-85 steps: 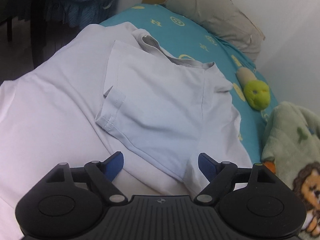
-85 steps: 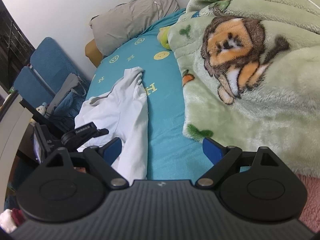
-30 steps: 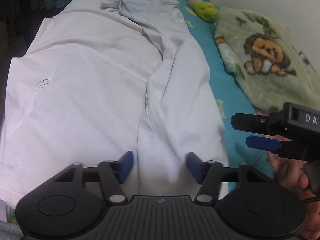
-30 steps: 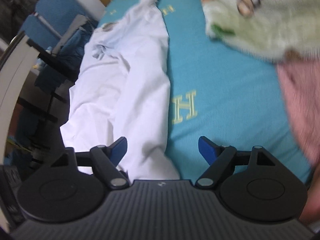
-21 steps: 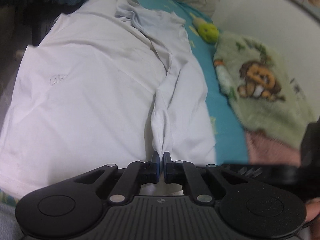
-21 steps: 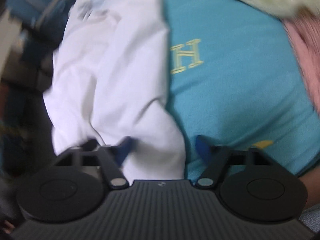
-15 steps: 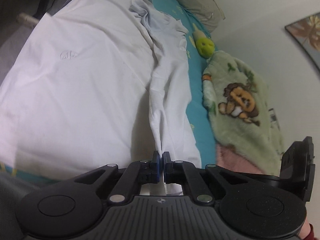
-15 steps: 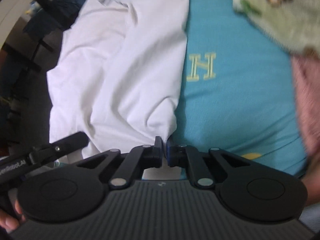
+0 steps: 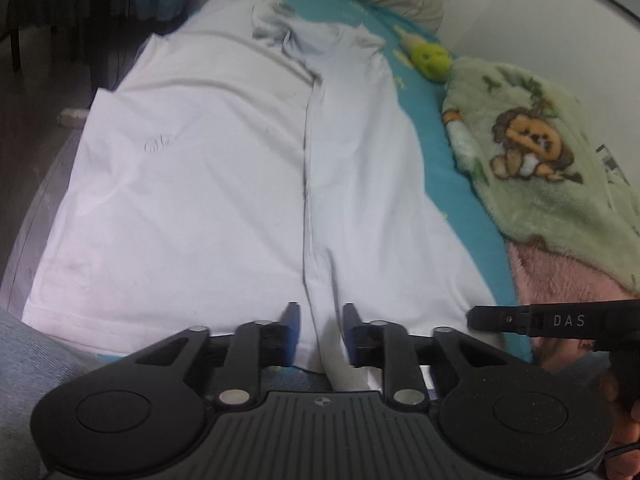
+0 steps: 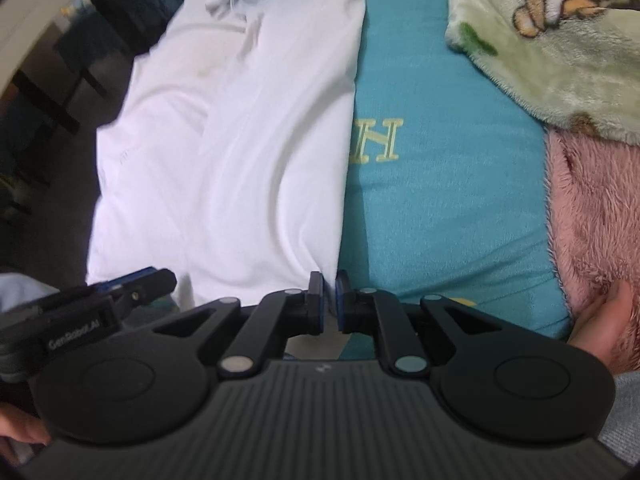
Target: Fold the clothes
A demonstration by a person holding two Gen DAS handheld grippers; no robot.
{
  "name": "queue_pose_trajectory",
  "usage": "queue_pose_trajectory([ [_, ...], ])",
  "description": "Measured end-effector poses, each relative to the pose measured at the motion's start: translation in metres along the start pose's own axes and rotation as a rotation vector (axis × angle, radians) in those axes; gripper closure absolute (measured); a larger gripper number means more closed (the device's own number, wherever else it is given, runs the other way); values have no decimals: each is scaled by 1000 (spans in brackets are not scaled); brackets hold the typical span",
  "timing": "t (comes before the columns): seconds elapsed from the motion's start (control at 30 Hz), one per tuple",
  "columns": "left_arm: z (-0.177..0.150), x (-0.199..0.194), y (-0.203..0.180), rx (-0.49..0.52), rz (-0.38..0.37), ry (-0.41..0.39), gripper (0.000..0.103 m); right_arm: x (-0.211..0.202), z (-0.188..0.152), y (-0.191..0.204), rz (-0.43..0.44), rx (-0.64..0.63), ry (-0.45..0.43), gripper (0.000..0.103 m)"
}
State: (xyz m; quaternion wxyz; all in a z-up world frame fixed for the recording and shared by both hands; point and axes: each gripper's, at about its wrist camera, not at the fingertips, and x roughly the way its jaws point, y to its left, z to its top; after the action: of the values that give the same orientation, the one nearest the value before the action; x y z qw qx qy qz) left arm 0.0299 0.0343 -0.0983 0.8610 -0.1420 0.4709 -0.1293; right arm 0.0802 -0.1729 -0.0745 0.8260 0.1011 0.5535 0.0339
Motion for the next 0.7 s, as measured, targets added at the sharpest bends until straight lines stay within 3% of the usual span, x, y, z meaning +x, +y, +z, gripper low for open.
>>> queue_pose_trajectory([
  [0.03, -1, -6, -2, 15, 3, -37, 52, -3, -1, -1, -3, 7, -20, 79],
  [0.1, -3, -20, -8, 55, 26, -122, 29, -11, -5, -1, -10, 4, -83, 34],
  [0.17, -5, -32, -15, 94, 73, -203, 13, -25, -11, 1, 24, -17, -192, 20],
  [0.33, -10, -54, -22, 105, 86, -325, 4, -58, -24, 6, 30, -78, -479, 20],
  [0.43, -14, -66, -22, 100, 89, -384, 1, -72, -32, 12, 55, -137, -589, 20],
  [0.53, -15, -75, -22, 109, 98, -423, 1, -76, -36, 19, 30, -186, -644, 20],
  [0.7, -17, -85, -22, 116, 103, -473, 1, -74, -38, 23, 8, -218, -663, 20],
])
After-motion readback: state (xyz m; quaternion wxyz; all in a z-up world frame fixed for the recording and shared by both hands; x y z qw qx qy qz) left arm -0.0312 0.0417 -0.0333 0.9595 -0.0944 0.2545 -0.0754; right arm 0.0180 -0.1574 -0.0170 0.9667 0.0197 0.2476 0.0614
